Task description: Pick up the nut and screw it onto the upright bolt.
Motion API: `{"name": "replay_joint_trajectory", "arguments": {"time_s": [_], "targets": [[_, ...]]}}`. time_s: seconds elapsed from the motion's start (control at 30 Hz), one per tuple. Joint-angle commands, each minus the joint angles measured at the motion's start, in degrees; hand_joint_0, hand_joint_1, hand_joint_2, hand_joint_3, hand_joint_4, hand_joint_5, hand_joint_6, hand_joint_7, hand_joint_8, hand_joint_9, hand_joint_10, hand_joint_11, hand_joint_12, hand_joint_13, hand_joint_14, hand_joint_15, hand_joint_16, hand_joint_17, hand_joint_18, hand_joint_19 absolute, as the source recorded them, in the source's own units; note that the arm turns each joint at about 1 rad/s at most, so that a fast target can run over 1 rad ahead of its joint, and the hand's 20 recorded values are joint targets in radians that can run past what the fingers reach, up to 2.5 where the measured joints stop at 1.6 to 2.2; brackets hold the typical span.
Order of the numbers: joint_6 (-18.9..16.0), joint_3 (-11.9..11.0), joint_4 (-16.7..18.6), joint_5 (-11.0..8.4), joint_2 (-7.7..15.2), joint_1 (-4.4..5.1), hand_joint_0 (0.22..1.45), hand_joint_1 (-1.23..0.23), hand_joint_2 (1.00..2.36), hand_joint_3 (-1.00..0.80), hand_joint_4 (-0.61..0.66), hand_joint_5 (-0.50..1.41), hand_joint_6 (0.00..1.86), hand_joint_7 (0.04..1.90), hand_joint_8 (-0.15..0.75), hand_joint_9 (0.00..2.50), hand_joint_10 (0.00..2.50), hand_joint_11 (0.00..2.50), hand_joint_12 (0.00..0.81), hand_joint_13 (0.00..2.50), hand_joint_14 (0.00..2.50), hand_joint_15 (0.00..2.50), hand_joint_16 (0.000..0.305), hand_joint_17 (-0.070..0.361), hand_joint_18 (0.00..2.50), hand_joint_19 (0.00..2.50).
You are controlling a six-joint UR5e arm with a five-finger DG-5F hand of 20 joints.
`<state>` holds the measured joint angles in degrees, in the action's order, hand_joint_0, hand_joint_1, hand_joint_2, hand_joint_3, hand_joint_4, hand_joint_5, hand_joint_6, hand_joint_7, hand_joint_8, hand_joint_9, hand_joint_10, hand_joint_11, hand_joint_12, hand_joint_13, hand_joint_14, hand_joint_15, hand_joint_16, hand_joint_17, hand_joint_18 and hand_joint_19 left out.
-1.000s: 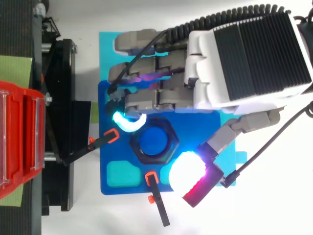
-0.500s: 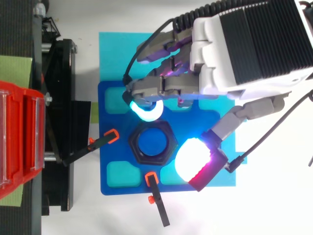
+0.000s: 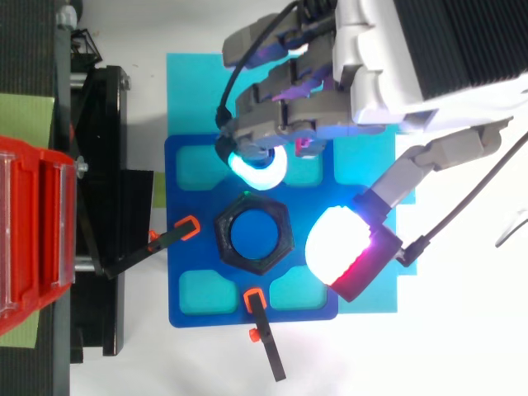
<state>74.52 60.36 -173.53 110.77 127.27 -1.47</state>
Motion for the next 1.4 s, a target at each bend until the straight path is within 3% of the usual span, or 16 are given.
{"name": "replay_joint_trajectory", "arguments": {"time_s": [0.0,0.27,0.4,0.63,0.83,1.17,1.37], "targets": [[0.01,-1.3,-0.49,0.5,0.0,-0.2,0.52,-0.2,1.0,-0.5,0.26,-0.06,0.5,0.91,0.264,1.19,0.0,0.0,0.18,0.77,0.0,0.0,0.007,0.016,0.35,0.0],[0.01,-0.86,1.0,-0.29,0.09,0.85,0.5,-0.16,1.0,-0.5,0.19,-0.14,0.5,0.6,0.219,0.83,0.0,0.0,0.229,0.55,0.0,0.0,0.02,0.045,0.18,0.0],[-0.16,1.07,3.73,-2.13,0.09,1.91,0.48,-0.13,1.0,-0.5,0.16,-0.16,0.5,0.57,0.198,0.65,0.0,0.0,0.254,0.38,0.0,0.0,0.025,0.057,0.0,0.0],[-1.57,3.27,5.75,-2.75,0.09,3.14,0.46,-0.02,1.0,-0.5,0.1,-0.18,0.5,0.57,0.16,0.21,0.0,0.0,0.314,0.0,0.0,0.0,0.037,0.084,0.0,0.0],[-1.74,3.62,5.14,-3.1,0.09,3.84,0.46,0.06,1.0,-0.5,0.04,-0.2,0.5,0.58,0.14,0.0,0.0,0.0,0.329,0.0,0.0,0.0,0.042,0.095,0.0,0.0],[-1.57,3.62,3.38,-3.45,0.09,4.11,0.46,0.09,1.0,-0.5,-0.01,-0.2,0.5,0.58,0.123,0.0,0.0,0.0,0.33,0.0,0.0,0.0,0.045,0.101,0.0,0.0],[-1.57,3.62,2.76,-3.45,0.09,3.75,0.46,0.08,1.0,-0.5,0.0,-0.19,0.5,0.59,0.123,0.0,0.0,0.0,0.331,0.0,0.0,0.0,0.046,0.103,0.0,0.0]]}}
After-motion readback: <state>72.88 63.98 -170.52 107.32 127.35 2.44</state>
